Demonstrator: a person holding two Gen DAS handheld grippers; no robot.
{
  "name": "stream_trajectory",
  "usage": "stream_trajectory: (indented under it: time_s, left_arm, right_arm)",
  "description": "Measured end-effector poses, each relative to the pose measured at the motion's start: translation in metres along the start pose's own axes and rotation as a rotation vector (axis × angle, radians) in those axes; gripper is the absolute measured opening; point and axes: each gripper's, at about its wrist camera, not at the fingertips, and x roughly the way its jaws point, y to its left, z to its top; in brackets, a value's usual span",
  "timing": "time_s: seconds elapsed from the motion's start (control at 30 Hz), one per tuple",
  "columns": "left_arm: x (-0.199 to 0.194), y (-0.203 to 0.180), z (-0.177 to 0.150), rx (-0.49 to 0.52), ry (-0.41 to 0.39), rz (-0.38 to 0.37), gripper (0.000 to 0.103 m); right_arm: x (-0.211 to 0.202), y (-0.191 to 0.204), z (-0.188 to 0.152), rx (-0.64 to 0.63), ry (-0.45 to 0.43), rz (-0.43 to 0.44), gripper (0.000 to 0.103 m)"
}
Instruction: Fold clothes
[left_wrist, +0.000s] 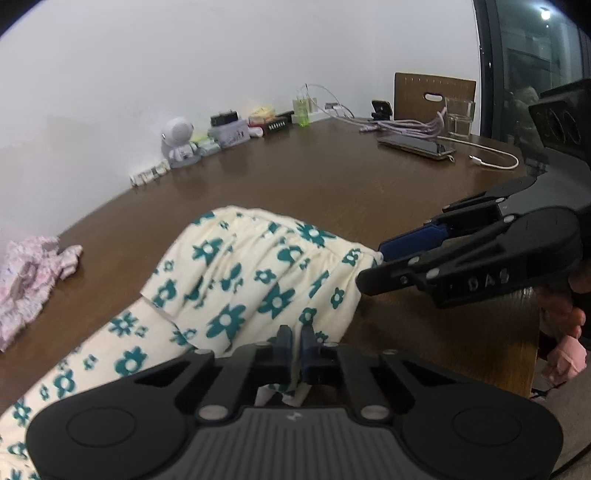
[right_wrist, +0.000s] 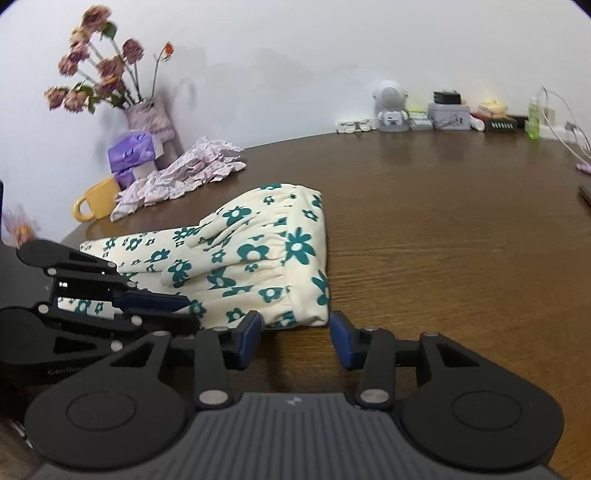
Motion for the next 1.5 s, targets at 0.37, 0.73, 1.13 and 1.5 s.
stream_trajectory:
  time_s: [0.37,0.73,1.13,1.5]
  left_arm:
    - [-0.003,-0.003,0.004,0.096,-0.038,0.099,0.004]
    - [-0.005,0.008,0.007,0.027,-0.044,0.088,0.014]
    - [0.007,0.006,-0.006,0.011,-0.021,0.063,0.016]
    - [0.006,0.009,-0.017,-0.030,-0.002,0.073,0.005]
  right_arm:
    - [0.006,0.038,0.008,-0.354,-0.046,-0.045,0.042]
    - [0.023,0.059,0.015,-0.555,-0.016,-0.020,0.021]
    - [0.029,0.061,0.004,-0.621,-0.001,-0.005,0.019]
    - [0.007,0.043,0.002,-0.532,-0.032,-0.004,0.024]
